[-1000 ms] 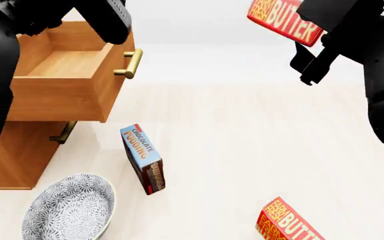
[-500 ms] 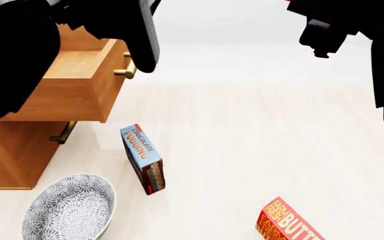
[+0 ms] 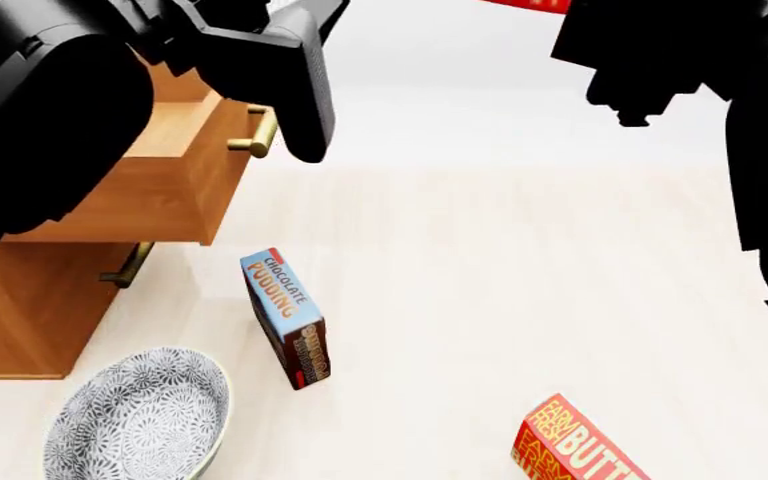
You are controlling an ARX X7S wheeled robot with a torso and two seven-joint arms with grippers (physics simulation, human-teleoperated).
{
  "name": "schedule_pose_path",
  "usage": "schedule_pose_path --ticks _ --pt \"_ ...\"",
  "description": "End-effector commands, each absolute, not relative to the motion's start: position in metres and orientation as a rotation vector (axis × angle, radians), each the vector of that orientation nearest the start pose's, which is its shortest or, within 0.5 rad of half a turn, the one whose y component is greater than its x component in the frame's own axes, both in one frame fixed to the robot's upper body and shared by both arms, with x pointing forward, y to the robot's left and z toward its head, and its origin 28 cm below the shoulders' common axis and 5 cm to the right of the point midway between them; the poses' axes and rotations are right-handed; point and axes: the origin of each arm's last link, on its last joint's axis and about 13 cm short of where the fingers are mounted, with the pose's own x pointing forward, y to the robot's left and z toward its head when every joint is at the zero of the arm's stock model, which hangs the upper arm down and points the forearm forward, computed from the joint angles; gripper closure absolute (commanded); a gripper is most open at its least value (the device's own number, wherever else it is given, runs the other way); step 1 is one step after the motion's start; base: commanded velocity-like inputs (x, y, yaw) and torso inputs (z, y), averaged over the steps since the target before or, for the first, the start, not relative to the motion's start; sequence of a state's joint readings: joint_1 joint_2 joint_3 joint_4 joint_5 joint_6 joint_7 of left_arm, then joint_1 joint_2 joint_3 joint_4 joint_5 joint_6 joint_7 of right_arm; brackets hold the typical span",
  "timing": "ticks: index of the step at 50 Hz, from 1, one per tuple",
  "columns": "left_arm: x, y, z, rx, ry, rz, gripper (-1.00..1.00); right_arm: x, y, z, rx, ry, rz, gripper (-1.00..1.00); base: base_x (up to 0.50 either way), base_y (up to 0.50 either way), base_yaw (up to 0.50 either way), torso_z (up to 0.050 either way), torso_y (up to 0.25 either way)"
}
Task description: Put the butter at the front in the top drawer of the cabinet and close it.
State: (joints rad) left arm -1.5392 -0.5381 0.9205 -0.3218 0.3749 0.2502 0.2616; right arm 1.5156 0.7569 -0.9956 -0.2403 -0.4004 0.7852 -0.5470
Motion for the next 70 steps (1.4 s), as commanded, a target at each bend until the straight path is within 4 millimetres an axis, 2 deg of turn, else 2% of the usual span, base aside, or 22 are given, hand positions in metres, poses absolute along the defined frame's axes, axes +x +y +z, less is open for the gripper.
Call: schedule_pose_path --ticks 1,20,42,70 --pt "0.363 0.229 0.380 1.540 -0.949 -0.361 -1.00 0.281 -0.165 0.397 -1.544 -0.336 -0.079 1.00 0.00 0.00 0.00 0.000 0.000" --pt "0.361 0.216 0.357 1.496 -0.952 -0.470 -1.00 0.277 -0.162 0.376 -1.534 -0.328 -0.044 1.00 0.00 0.00 0.00 0.001 0.001" --pt "0.362 0.215 0.328 1.505 -0.863 -0.565 -1.00 0.280 -0.163 0.368 -1.519 -0.308 -0.026 1.00 0.00 0.00 0.00 0.000 0.001" --pt "0.370 0.209 0.317 1.483 -0.853 -0.582 -1.00 0.273 -0.155 0.353 -1.528 -0.304 0.039 1.00 0.00 0.00 0.00 0.000 0.001"
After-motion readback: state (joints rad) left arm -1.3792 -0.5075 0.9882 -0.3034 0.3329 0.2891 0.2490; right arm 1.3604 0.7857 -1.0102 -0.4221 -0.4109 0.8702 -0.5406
